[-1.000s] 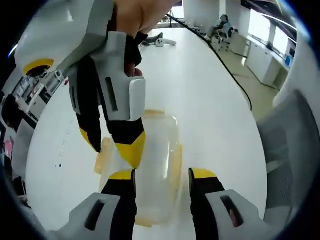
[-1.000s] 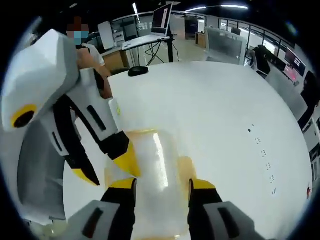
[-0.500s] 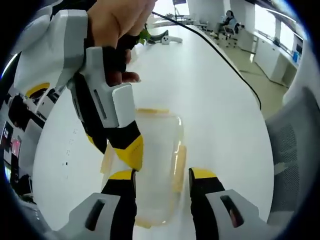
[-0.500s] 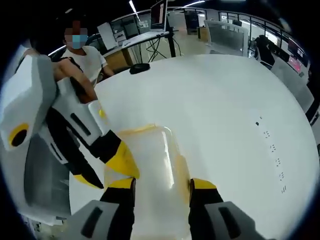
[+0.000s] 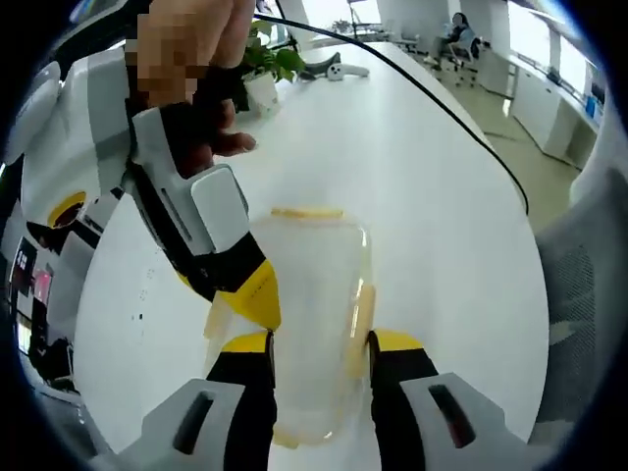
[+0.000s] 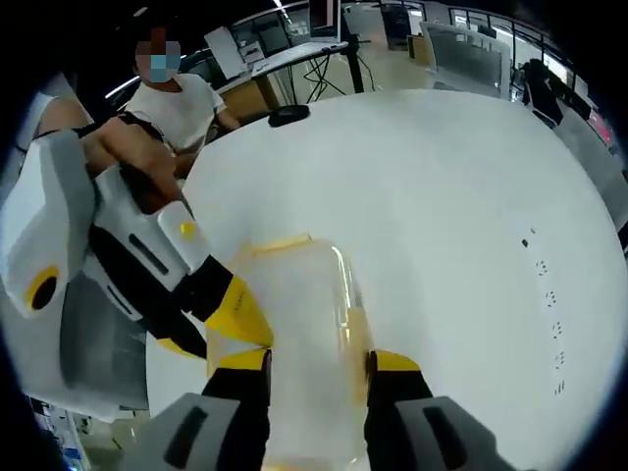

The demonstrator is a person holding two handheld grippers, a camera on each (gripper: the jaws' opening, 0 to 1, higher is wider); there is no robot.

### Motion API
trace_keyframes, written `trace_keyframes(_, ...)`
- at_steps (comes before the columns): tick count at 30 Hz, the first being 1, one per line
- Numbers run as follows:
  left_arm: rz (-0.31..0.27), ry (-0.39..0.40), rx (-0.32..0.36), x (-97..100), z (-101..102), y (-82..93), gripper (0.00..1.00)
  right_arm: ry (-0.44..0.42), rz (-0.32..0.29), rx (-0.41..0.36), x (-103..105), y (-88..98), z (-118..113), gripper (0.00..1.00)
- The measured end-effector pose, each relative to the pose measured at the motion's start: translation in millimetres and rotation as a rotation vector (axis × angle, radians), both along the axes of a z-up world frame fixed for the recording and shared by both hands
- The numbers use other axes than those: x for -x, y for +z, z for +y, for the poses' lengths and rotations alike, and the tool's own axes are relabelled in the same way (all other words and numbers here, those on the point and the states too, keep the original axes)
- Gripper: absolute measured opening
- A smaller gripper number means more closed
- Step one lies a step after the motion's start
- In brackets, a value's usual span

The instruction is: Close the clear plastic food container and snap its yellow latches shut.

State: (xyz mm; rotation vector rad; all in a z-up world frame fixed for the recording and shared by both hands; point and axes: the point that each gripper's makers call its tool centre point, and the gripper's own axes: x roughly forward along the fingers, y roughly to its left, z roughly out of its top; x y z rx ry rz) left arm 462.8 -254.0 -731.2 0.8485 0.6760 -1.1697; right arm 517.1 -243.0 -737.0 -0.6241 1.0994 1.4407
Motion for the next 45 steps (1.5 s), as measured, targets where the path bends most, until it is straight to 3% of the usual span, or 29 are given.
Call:
trace_keyframes(6,-0.014,0.032,-0.008,-3.4,1,-2.0,0.31,0.031,0.035,0.034,1,-2.1,0,0.31)
trace_keyframes(7,0.097,-0.041,0.048,19.4,-15,-6.1,0.3,0.034,0.038,0.062,2,-3.7,-6,0.31)
trace_keyframes(8,0.015,0.025,-0.002,3.5,-4,1.7,0.3,0.037,0.044,0.064,2,-4.7,-6,0.31)
trace_keyframes(9,-0.001,0.024,-0.003,0.9,-5,0.0,0.3,0.039,0.048,0.07,2,-5.3,-7,0.31)
trace_keyframes(13,0.001,0.024,0.031,-0.5,-4,-3.1,0.31,0.044,0.046,0.084,2,-5.6,-4,0.31)
trace_keyframes(26,-0.042,0.009,-0.007,-0.3,-3,0.1,0.34,0.033,0.028,0.075,2,0.6,4,0.34)
trace_keyframes(31,0.028,0.035,0.036,4.9,-5,8.3,0.3,-0.003,0.007,0.038,-2,9.4,8,0.32)
trace_keyframes(35,0.037,0.006,0.037,9.4,-5,11.5,0.37,0.0,-0.004,0.034,1,15.8,7,0.36)
trace_keyframes(40,0.058,-0.012,0.02,9.5,2,13.5,0.42,0.026,-0.052,0.038,4,23.4,1,0.5)
trace_keyframes(42,0.069,-0.014,0.023,9.3,4,15.6,0.45,0.048,-0.065,0.05,7,24.1,-4,0.5)
trace_keyframes(43,0.106,-0.051,0.036,16.3,2,16.8,0.46,0.065,-0.08,0.06,8,24.9,-6,0.51)
trace_keyframes(45,0.104,-0.042,0.03,13.9,5,18.2,0.5,0.063,-0.084,0.06,11,26.9,-10,0.51)
